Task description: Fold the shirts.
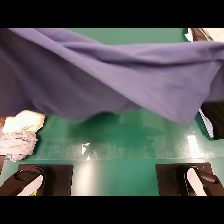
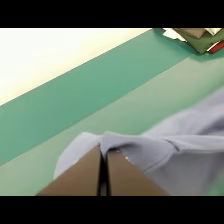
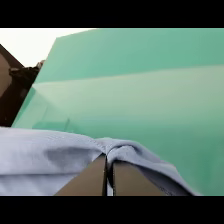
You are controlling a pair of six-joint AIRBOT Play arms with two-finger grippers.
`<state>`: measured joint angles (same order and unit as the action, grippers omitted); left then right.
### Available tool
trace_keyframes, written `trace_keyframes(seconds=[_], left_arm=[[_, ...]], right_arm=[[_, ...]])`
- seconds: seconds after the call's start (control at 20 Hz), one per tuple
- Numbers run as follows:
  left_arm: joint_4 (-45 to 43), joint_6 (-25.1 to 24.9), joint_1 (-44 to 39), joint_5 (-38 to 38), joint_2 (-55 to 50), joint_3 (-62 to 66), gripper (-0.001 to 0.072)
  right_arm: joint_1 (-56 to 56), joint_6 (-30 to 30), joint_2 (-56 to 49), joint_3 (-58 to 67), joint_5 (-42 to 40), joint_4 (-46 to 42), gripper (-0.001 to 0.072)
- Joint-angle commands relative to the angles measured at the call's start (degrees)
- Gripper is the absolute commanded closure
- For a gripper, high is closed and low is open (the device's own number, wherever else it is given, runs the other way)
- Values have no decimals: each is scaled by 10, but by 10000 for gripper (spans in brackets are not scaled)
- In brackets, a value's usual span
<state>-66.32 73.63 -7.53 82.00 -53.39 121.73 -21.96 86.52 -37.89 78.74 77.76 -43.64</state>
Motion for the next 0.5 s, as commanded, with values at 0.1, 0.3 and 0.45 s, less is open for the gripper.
trace_keyframes(seconds=[0.1, 0.3, 0.45], left_arm=[[67, -17, 0, -32, -84, -127, 687], [87, -36, 0, -87, -255, -150, 687], [87, -35, 0, -200, -357, -146, 687]], right_arm=[[39, 19, -38, -111, 14, 1, 699], [125, 17, -135, -203, -104, -37, 699], [170, 17, -208, -247, -243, -49, 699]])
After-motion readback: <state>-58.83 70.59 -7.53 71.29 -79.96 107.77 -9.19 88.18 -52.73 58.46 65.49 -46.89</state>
